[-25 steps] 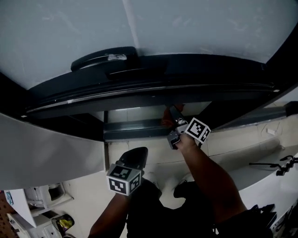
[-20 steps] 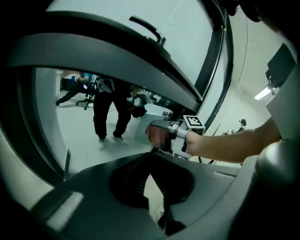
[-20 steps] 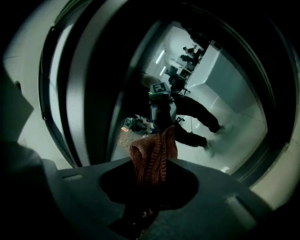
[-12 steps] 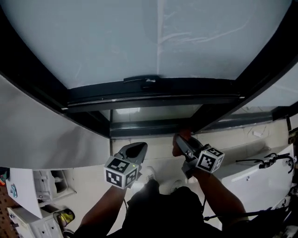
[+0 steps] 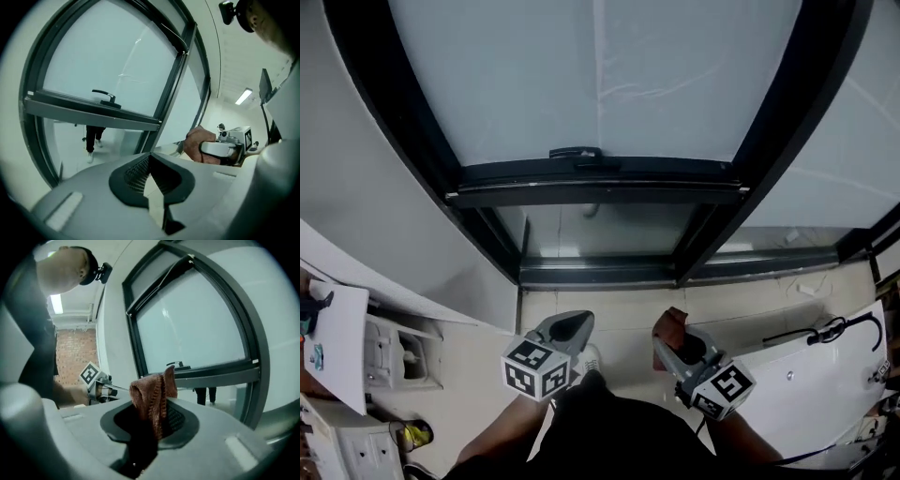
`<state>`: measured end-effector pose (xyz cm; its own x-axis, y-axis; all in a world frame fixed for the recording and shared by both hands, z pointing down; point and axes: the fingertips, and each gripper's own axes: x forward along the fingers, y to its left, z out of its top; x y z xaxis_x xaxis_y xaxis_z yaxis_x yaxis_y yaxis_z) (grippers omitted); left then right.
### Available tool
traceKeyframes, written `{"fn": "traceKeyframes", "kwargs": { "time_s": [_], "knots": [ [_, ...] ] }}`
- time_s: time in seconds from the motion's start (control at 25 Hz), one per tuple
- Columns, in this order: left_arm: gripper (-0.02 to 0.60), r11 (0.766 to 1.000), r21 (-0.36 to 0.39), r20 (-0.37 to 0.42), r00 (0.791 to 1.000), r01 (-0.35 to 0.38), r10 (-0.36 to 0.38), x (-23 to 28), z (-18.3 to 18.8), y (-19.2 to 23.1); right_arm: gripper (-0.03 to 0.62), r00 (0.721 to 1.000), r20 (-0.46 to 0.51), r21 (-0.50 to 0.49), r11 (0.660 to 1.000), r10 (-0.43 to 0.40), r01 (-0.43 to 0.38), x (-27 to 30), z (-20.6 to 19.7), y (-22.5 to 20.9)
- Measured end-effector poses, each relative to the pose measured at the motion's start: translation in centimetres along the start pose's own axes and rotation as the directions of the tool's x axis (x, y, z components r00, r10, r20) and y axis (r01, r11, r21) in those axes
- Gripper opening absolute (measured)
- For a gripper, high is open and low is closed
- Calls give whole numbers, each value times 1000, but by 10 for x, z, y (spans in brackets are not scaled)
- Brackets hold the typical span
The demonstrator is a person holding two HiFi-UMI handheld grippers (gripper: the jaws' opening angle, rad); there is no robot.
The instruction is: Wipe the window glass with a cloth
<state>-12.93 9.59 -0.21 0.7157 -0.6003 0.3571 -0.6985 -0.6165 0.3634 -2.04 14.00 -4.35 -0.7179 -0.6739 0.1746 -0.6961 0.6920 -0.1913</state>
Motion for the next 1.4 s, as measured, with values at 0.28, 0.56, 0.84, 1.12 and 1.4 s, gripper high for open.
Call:
{"fn": "traceKeyframes", "kwargs": {
  "time_s": [0.28,0.56,0.84,1.12,1.4],
  "knots": [
    [17,996,78,6,999,34,-35,-32,-47,-114,71,999,-27,-20,1000,24,-24,-98,-46,47],
    [17,994,95,15,999,-46,45,-95,-84,-162,71,999,-21,-22,999,27,-27,-154,-75,87],
    [17,990,127,43,998,-60,55,-136,-76,-149,71,1000,-1,-79,997,17,-17,-148,-58,119],
    [17,992,130,24,1000,-7,4,-174,-80,-105,71,998,4,-90,994,-64,64,-114,-51,162],
    [17,989,138,-18,998,56,-54,-194,-98,-76,71,988,18,-110,982,-151,152,-96,-52,191]
  ]
}}
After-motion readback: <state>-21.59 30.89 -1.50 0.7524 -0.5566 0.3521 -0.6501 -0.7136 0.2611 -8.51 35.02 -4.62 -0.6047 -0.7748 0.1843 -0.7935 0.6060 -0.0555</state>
